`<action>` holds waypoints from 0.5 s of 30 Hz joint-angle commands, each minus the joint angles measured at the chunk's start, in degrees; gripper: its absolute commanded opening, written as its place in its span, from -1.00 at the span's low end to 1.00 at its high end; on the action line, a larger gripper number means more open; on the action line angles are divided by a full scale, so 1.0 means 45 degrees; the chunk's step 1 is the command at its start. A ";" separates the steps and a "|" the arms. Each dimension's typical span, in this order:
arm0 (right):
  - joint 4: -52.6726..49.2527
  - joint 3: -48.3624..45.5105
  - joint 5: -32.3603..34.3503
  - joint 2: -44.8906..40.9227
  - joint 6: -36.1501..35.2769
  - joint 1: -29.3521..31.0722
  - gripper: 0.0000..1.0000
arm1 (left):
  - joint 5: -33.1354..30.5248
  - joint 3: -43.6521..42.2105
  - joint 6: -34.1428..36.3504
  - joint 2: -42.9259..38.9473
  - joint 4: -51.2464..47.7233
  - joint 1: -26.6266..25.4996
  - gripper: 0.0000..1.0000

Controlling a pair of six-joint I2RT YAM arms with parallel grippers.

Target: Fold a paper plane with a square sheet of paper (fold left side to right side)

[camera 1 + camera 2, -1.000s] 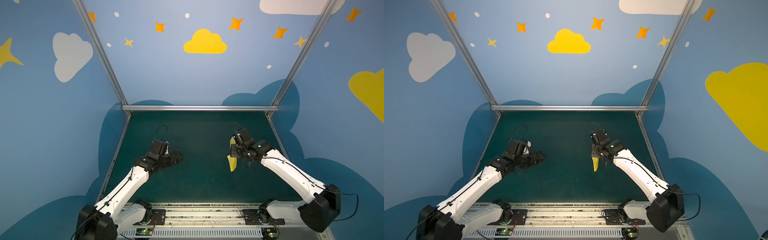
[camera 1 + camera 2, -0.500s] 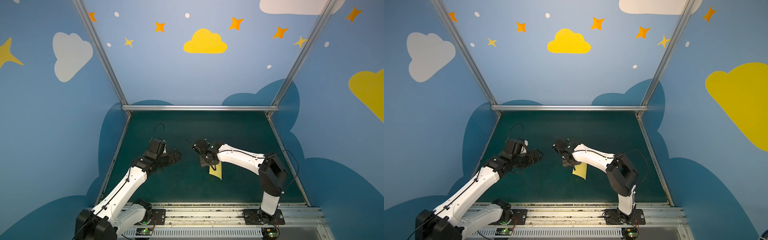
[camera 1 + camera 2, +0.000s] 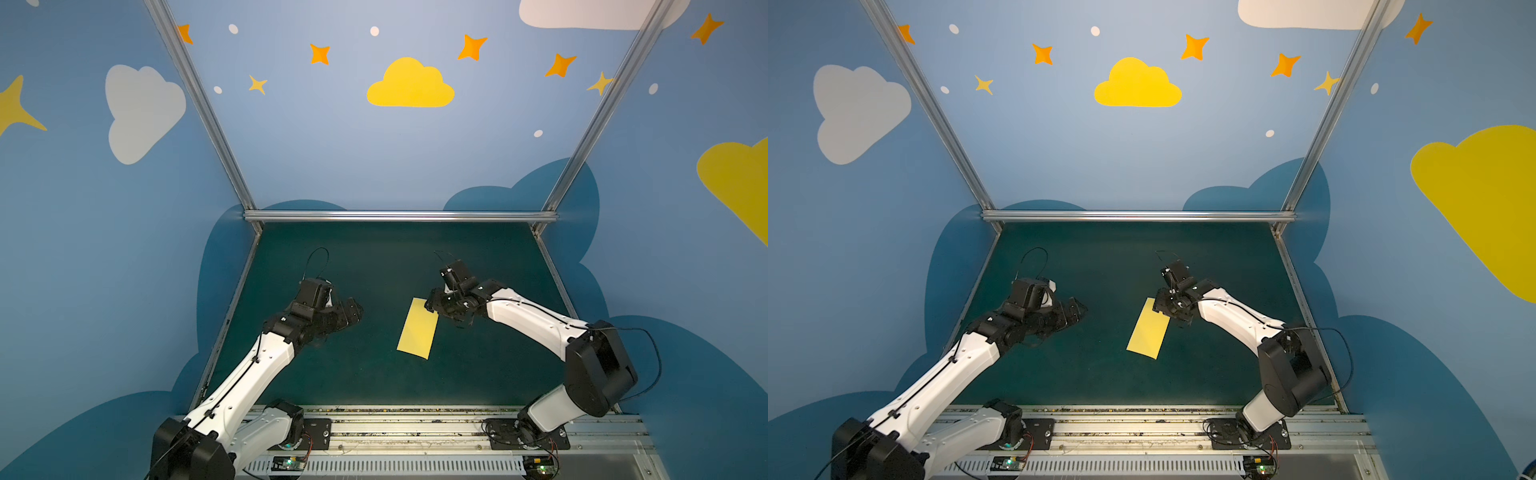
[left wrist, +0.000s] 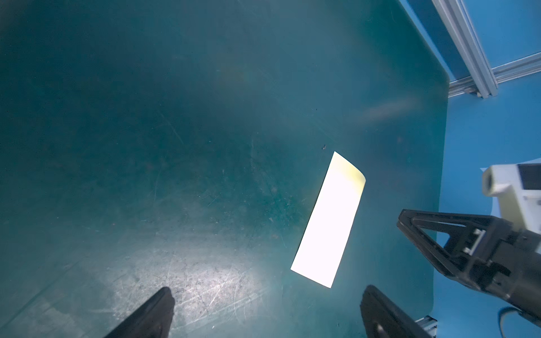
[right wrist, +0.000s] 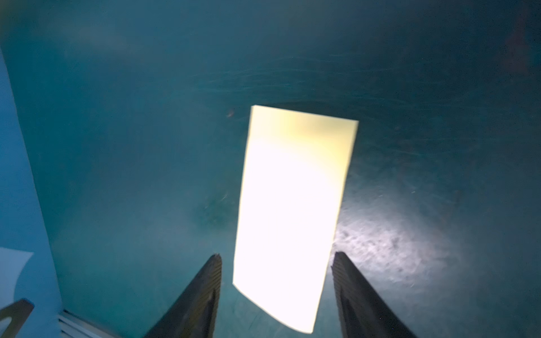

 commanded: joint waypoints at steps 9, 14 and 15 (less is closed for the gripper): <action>0.1952 -0.0052 -0.3242 0.1958 -0.1271 -0.2393 0.19 | -0.0242 -0.0985 -0.0154 -0.0113 0.2019 0.0041 0.99; 0.1887 0.0767 -0.3797 0.3310 -0.1762 -0.2556 0.19 | -0.1266 -0.1306 -0.0041 -0.0462 0.2424 -0.0090 0.99; 0.1888 0.0941 -0.3899 0.3559 -0.1834 -0.2556 0.19 | -0.1481 -0.1311 -0.0030 -0.0534 0.2415 -0.0119 0.99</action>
